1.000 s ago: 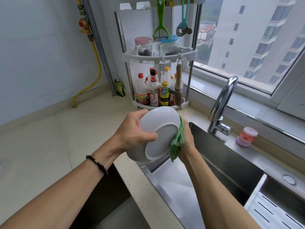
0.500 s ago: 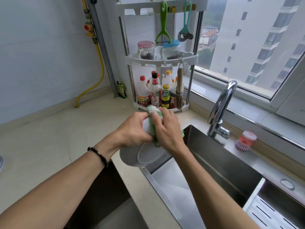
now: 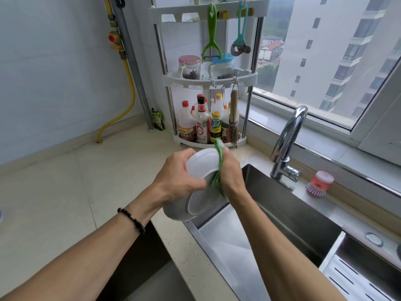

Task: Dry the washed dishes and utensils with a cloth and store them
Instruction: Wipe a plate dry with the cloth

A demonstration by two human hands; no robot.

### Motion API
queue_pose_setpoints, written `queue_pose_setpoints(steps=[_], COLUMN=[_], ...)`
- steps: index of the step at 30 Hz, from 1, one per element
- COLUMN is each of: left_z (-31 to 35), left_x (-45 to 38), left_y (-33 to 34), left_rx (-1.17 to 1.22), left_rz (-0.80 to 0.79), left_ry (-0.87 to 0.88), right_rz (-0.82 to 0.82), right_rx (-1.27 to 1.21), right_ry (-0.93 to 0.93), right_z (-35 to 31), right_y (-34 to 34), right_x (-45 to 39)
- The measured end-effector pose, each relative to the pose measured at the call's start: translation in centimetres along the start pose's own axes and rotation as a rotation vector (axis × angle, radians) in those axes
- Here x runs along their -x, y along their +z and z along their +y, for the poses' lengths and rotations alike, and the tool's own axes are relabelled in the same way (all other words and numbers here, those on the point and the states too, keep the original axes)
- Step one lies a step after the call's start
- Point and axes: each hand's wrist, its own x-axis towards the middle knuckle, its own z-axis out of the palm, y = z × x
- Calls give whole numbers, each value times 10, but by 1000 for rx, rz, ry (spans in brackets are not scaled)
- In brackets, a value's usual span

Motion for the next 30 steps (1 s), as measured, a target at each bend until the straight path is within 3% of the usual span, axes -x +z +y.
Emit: queue_pose_setpoints(steps=[3,5,9,12,16,20,26,30], left_z=[3,5,8,6,6,15,2,1], left_x=[-2,-2,1,2,-5,-18,-15,-13], left_y=[6,4,-7,-13,-21,-14,1,3], left_rx=[-25,-24,162,303,227,55,137,22], left_rz=[-7,-29,-19,-33,-269,-361,-126,-85], left_ry=[-3,23,41,-7,-123,-97,-46,7], right_rz=[36,51,127,138,11,-82,54,8], right_rx=[243,226,-223,-260,45,508,474,120], right_ry=[-276,-305,181,250,-27,-382,-475,-177], right_z=[-11,-10,-7,-4,-13,-27,-19,-5], right_y=[11,9,-12,-26,-37,-29,-3,-16], right_x=[19,20,7,5,3,-3,15,-1])
